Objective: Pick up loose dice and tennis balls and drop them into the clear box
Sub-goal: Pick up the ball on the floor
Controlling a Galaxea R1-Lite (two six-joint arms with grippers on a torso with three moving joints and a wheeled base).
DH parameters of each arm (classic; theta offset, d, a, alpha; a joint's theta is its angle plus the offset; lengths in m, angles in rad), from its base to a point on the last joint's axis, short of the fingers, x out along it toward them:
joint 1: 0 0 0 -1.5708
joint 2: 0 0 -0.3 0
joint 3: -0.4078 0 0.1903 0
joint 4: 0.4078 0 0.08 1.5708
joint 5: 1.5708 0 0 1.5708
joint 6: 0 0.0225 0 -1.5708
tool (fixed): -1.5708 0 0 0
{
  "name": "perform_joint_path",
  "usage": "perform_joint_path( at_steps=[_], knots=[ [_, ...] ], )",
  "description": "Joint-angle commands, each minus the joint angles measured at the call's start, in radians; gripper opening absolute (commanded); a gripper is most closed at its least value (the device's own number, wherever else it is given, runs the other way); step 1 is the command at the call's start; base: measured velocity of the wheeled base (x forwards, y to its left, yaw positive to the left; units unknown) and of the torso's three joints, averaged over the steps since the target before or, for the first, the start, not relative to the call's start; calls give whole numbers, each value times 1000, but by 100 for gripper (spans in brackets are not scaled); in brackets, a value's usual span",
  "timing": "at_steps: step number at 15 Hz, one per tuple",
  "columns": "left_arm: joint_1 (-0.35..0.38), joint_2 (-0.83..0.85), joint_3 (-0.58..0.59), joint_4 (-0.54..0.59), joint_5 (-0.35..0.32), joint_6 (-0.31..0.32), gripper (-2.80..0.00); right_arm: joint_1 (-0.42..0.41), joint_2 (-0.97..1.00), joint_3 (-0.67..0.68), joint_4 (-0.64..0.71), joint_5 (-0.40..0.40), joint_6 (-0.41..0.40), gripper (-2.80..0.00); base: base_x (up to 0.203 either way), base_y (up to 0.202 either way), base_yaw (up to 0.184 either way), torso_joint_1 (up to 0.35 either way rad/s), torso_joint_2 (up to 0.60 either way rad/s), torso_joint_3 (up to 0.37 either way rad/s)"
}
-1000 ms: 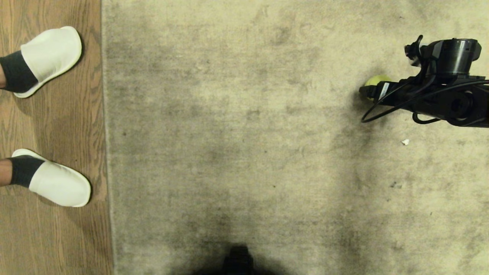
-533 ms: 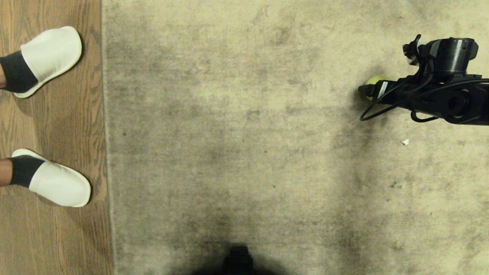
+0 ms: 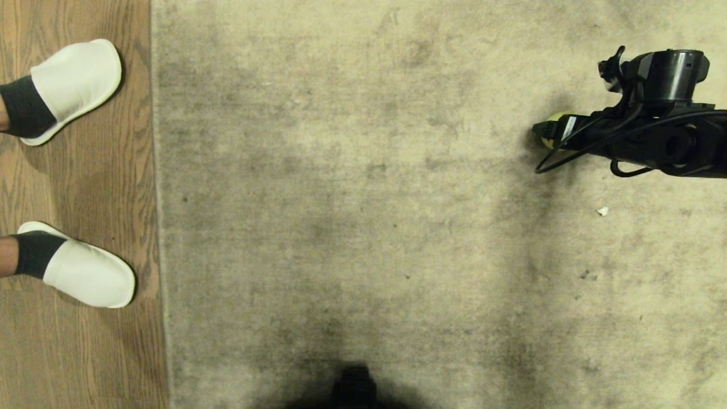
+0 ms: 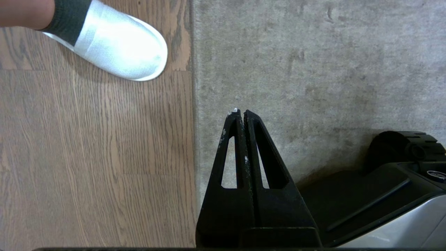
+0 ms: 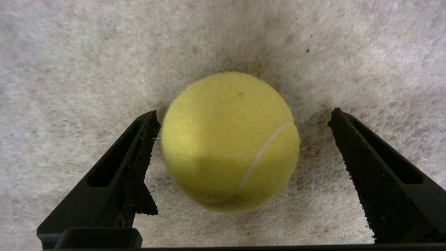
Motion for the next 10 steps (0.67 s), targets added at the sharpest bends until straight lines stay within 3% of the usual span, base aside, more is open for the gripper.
perform_joint_path(
  at_steps=[1, 3, 4, 10],
  knots=[
    [1, 0, 2, -1, 0, -1, -280, -1, 3, 2, -1, 1, 1, 0, 0, 0, 0, 0, 0, 0],
    [1, 0, 2, -1, 0, -1, -280, -1, 4, -2, -1, 1, 2, 0, 0, 0, 0, 0, 0, 0],
    [0, 0, 2, -1, 0, -1, -280, -1, 4, -2, -1, 1, 5, -280, 0, 0, 0, 0, 0, 0],
    [1, 0, 2, -1, 0, -1, -280, -1, 5, -6, -1, 1, 5, -280, 0, 0, 0, 0, 0, 0]
  ],
)
